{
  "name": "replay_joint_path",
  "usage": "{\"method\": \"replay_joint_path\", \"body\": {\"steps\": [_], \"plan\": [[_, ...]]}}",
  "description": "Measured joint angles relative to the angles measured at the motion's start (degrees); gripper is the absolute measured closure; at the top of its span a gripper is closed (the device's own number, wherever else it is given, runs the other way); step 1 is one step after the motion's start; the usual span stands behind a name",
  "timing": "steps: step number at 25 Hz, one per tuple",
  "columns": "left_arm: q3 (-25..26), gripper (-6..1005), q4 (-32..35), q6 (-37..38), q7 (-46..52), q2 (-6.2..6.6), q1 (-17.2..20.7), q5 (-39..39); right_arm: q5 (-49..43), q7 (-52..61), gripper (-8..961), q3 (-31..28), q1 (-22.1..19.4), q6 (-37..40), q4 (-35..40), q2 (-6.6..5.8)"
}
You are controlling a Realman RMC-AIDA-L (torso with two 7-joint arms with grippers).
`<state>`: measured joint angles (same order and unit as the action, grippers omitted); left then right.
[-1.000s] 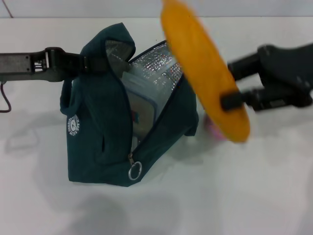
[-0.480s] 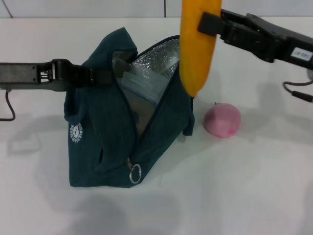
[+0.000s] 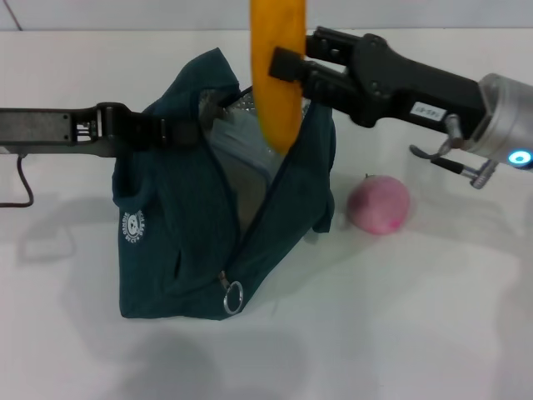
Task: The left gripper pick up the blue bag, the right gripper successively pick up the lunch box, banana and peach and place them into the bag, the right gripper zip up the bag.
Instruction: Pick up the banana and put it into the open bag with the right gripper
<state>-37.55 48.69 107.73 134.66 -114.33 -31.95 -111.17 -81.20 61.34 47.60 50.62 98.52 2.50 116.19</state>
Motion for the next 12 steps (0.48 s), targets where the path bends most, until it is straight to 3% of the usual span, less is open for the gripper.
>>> {"method": "replay_joint_path", "body": {"steps": [12], "plan": [[0.03,954,0.0,-0.16,-0.4,-0.18,-0.4,0.25,-1.3,-5.66,546,0.75,3.2,-3.4,-5.27,-0.01]]}}
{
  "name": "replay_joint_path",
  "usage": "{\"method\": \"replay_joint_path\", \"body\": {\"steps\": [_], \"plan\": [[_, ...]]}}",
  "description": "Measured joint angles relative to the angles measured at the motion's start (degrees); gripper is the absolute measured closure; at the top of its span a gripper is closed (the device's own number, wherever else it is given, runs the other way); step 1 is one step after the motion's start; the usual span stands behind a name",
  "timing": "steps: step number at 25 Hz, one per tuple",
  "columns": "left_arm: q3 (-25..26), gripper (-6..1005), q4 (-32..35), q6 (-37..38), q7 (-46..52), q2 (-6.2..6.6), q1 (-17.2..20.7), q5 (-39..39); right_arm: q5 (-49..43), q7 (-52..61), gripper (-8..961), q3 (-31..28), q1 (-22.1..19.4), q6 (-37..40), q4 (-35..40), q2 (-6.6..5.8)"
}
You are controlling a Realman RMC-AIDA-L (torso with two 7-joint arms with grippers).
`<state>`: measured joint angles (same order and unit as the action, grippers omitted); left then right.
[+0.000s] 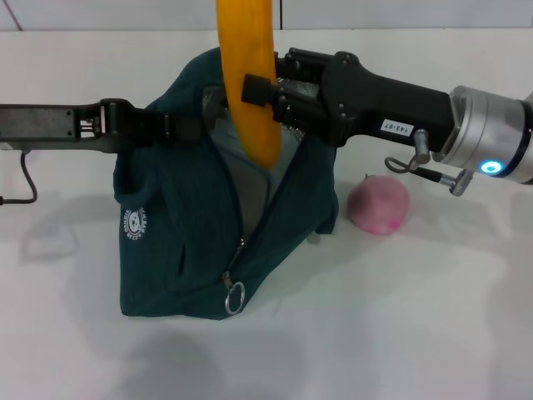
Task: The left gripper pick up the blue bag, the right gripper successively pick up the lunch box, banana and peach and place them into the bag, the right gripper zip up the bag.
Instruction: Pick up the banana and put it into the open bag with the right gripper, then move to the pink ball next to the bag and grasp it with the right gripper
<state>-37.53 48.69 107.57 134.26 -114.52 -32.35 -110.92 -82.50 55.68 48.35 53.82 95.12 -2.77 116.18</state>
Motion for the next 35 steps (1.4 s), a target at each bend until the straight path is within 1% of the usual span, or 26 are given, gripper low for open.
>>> {"method": "replay_joint_path", "body": {"steps": [16,21,24,27,31,35], "plan": [[0.0,954,0.0,-0.09,-0.43,-0.09,0.09,0.27,-2.53,-3.27,546,-0.15,-0.12,-0.86,-0.84,0.01],[0.0,954,0.0,-0.09,-0.68,-0.09,0.1,0.28,-2.7,-3.31,358,-0.61,-0.35,-0.96,-0.84,0.01],[0.0,954,-0.01,-0.09,-0.76,-0.09,0.11,0.28,-2.21,-3.32,273,-0.95,-0.43,-0.95,-0.83,0.01],[-0.01,954,0.0,-0.02,-0.79,-0.09,0.42,0.36,-1.96,-3.32,188,-2.64,-1.31,-0.47,-0.18,0.02],[0.04,954,0.0,0.04,-0.8,-0.09,0.52,0.48,-1.87,-1.6,191,-6.9,-6.67,0.48,4.53,0.0],[0.21,954,0.0,0.12,-0.82,-0.09,0.68,1.17,-1.88,1.17,193,-11.52,-13.95,0.13,9.23,-0.15]]}}
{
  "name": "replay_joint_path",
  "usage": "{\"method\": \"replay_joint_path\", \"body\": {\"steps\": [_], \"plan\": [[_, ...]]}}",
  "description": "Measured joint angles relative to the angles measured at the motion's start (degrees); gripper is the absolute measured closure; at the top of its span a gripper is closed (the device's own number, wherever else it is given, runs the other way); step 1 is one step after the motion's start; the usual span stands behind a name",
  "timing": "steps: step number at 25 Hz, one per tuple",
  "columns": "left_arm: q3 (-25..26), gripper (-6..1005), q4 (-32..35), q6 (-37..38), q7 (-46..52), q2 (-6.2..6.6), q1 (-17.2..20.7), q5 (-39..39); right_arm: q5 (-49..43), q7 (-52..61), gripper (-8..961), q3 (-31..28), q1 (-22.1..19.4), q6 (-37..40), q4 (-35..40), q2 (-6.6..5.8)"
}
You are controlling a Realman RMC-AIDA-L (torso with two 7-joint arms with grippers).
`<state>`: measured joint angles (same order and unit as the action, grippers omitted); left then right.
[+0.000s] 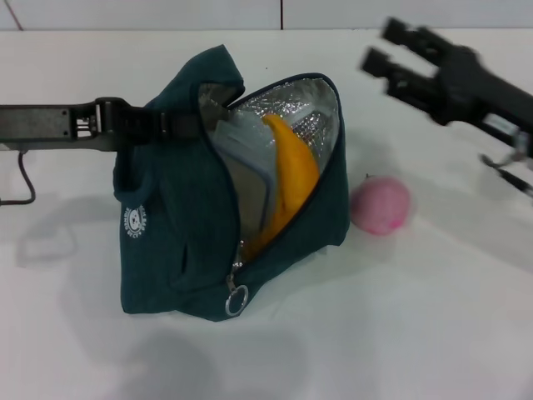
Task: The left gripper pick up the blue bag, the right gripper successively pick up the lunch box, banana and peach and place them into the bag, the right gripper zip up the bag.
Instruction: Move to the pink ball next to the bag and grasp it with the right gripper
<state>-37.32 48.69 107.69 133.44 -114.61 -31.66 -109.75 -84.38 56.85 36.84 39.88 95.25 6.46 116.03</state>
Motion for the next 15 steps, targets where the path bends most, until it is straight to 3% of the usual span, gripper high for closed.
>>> {"method": "replay_joint_path", "body": {"steps": [4,7,10,15], "plan": [[0.1,953,0.0,0.05,0.01,0.01,0.25,0.07,0.34,0.34,196,-2.37,-7.71,-1.25,3.91,-0.34],[0.12,953,0.0,0.07,0.04,0.01,0.46,0.08,0.37,0.32,197,-2.05,-11.04,-4.58,4.69,-0.56],[0.13,953,0.0,0.07,0.05,0.01,0.59,0.08,-1.07,-0.06,198,0.15,-12.12,-9.67,4.77,-0.61],[0.14,953,-0.08,0.06,0.02,-0.03,0.59,0.09,-2.29,-1.23,199,8.82,-11.39,-14.89,5.26,-0.38]]}}
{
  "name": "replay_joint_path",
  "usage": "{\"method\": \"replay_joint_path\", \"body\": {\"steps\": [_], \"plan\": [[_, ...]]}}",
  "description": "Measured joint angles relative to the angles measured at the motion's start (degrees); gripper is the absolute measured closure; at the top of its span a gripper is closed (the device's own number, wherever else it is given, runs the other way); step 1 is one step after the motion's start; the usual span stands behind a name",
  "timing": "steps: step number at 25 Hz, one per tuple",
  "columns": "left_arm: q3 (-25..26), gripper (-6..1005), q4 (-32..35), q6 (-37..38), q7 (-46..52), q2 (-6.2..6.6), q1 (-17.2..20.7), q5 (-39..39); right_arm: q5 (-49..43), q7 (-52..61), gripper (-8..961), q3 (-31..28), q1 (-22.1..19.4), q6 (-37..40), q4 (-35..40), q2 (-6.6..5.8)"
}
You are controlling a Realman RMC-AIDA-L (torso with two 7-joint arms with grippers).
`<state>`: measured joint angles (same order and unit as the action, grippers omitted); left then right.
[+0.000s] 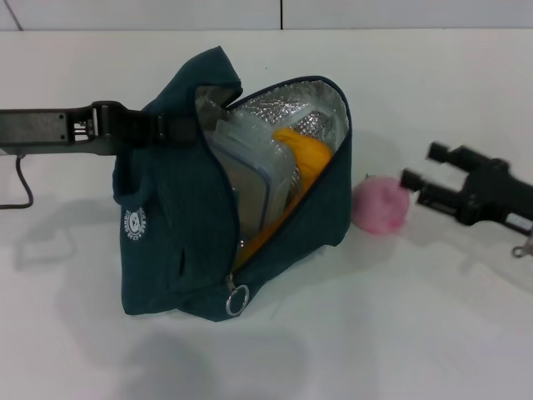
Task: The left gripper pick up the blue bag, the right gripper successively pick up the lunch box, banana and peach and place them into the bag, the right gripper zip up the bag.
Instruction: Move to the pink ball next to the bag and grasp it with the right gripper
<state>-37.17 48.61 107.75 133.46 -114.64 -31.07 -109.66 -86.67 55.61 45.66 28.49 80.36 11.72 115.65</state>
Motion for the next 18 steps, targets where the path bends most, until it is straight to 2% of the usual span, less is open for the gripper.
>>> {"method": "replay_joint_path", "body": {"steps": [4,18], "plan": [[0.0,953,-0.01,0.0,-0.03,-0.03,0.02,0.02,-0.01,-0.19,199,5.1,1.31,-2.7,0.28,0.33],[-0.34,953,-0.01,-0.01,-0.28,-0.29,0.05,0.07,0.07,-0.6,201,9.14,2.85,-8.17,-0.01,0.46]]}}
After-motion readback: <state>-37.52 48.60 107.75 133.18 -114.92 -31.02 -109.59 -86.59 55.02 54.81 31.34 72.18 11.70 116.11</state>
